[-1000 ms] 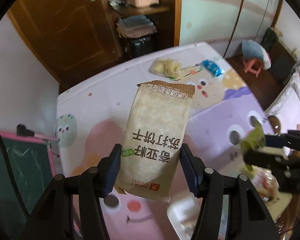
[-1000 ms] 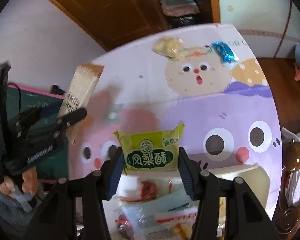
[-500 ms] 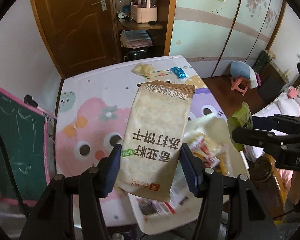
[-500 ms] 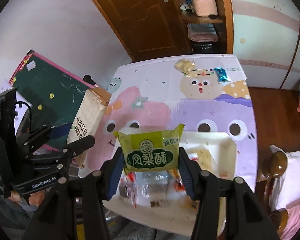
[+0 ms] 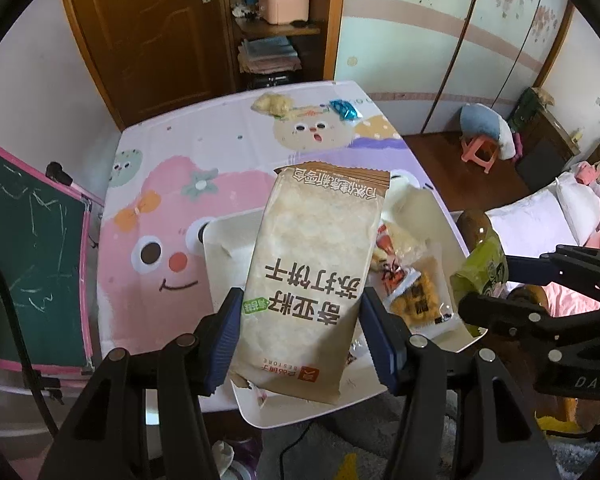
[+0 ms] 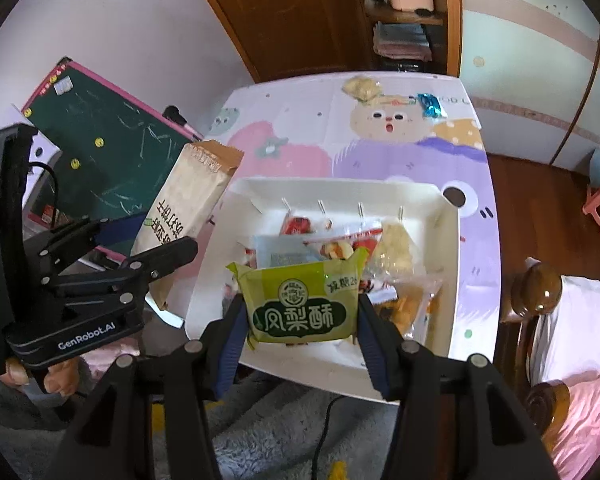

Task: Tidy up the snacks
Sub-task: 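Lower both packs into the white tray and open both tools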

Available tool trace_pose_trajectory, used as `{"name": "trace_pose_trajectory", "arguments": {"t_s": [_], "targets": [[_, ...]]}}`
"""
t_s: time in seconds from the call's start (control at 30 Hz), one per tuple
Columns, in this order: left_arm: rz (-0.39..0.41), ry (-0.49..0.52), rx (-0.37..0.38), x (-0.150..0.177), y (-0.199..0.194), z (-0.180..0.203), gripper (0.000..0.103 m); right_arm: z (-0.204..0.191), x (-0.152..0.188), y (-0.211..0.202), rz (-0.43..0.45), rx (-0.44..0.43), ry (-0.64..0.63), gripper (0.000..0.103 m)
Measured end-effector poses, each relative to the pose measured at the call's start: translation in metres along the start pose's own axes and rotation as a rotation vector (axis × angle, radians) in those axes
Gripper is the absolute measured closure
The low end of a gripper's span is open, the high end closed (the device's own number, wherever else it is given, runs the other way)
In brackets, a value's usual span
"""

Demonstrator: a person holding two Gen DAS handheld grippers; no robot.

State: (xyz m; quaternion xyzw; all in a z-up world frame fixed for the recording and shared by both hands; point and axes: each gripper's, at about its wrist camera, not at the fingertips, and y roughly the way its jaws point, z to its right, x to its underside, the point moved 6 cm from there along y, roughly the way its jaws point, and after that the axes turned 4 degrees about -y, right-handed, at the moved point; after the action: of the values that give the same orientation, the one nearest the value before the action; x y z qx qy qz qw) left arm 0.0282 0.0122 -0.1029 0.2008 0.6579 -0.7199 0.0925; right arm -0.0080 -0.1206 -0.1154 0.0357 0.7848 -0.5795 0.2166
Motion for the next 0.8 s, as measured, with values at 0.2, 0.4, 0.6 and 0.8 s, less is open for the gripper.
{"name": "trace_pose_trajectory", "arguments": {"t_s": [0.2,0.4,0.6,0.8], "targets": [[-0.022,-0.001,-0.013,0.008,0.007,0.000,0.047,0.005,0.007,0.007,-0.031,0.022,0.018,0.050],[-0.035,0.003,-0.025,0.011,0.011,0.001,0.046,0.007,0.011,0.014,-0.063,0.027,0.029,0.048],[-0.035,0.033,-0.073,0.015,0.014,0.005,0.046,0.010,0.014,0.021,-0.096,0.034,0.046,0.046],[-0.019,0.013,-0.074,0.016,0.011,0.005,0.019,0.016,0.012,0.016,-0.069,0.057,0.067,0.035]]}}
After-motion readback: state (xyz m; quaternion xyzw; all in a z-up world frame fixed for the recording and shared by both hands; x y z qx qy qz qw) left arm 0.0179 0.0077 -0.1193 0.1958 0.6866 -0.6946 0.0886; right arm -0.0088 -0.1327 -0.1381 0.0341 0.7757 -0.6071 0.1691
